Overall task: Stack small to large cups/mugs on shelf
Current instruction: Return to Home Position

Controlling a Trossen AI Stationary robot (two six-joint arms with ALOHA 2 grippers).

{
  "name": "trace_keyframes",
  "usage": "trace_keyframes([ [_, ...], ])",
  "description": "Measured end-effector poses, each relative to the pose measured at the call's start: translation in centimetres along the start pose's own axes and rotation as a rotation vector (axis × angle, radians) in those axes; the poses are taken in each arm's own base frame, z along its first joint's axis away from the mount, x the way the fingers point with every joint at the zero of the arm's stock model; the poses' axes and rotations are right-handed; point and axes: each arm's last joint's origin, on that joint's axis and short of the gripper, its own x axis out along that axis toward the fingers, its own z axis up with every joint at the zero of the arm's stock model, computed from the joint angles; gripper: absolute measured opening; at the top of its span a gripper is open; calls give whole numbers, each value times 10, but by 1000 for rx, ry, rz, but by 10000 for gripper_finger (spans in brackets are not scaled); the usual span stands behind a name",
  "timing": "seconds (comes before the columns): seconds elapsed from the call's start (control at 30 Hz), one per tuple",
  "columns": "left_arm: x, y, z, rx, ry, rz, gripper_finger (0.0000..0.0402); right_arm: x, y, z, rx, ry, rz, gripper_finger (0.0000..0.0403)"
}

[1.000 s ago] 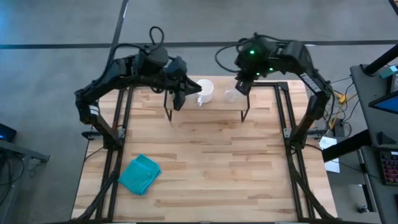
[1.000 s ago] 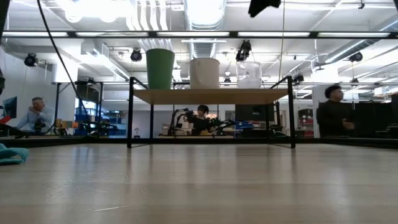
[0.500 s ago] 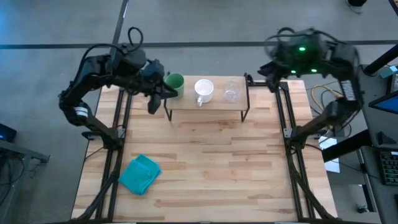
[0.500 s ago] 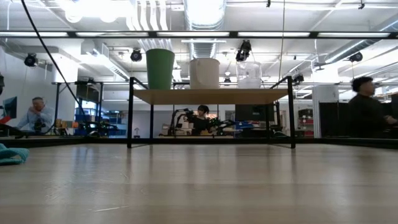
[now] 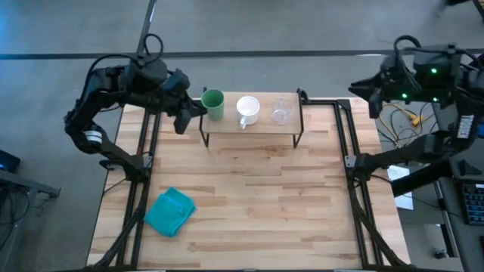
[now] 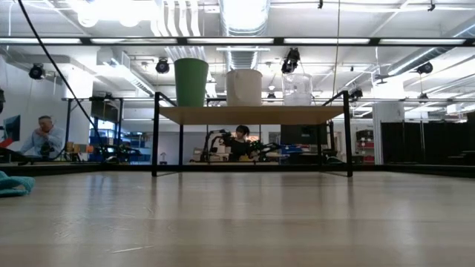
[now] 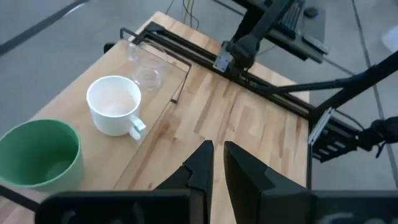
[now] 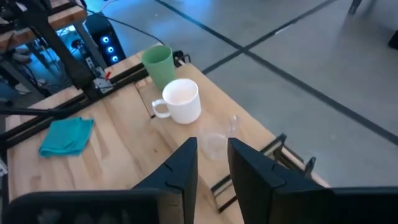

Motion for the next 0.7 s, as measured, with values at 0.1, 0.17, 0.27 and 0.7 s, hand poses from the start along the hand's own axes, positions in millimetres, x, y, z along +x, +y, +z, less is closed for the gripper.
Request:
trace_keyframes([
  [0.1,-14,1,-3,-10,-39,17,24,-3,-3,-12,14,22,-4,84],
  [0.17,-26,2,-5,-10,-73,30,24,-4,-5,-21,19,42,-9,81],
  [0.27,-42,3,-8,-9,-133,15,24,-1,-7,-36,16,85,-19,77],
  [0.7,-57,10,-29,7,-248,-28,24,29,-12,-91,-36,28,125,82],
])
